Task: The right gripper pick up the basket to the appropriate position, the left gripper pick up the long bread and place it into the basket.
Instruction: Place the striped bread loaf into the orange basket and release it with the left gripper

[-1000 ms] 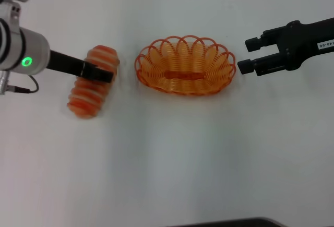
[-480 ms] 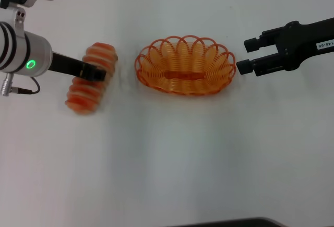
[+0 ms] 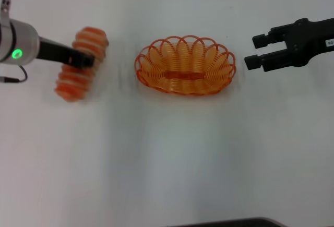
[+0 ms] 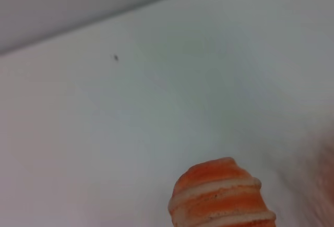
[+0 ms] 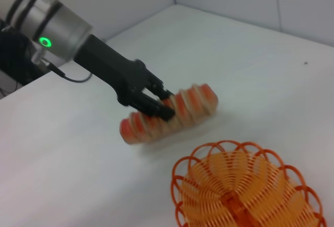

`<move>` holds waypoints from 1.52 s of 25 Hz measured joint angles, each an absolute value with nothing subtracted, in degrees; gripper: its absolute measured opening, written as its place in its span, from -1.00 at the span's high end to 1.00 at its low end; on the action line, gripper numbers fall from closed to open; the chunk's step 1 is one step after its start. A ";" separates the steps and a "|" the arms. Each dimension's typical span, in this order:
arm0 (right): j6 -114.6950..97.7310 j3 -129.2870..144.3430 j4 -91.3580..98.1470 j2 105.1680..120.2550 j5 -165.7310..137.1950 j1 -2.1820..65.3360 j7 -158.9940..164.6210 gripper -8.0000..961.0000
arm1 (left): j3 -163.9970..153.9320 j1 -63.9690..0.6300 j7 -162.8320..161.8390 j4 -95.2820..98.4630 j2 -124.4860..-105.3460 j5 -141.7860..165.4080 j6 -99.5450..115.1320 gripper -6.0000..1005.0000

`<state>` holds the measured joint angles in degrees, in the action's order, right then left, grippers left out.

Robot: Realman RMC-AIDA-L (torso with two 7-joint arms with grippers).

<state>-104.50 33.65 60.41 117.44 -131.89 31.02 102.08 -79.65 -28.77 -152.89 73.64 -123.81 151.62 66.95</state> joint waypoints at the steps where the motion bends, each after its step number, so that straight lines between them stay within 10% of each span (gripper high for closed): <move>1: -104.87 33.04 60.50 117.24 -131.89 30.87 102.14 -0.56 | -79.51 -28.48 -152.23 75.30 -123.66 151.64 67.31 0.06; 10: -107.84 30.02 60.43 115.06 -131.93 28.81 102.34 -0.56 | -81.66 -30.90 -132.64 81.60 -124.10 142.70 68.82 0.19; 27: -108.58 30.42 60.33 115.81 -132.28 28.09 102.15 -0.56 | -85.63 -49.92 -116.80 54.62 -124.44 131.92 65.51 0.45; 38: -108.55 30.41 59.80 115.84 -132.28 29.06 102.14 -0.56 | -85.70 -45.31 -116.52 59.17 -124.45 131.07 65.05 -0.25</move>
<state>-108.55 30.41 59.80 115.84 -132.28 29.06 102.14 -85.70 -45.31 -116.52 59.17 -124.45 131.07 65.05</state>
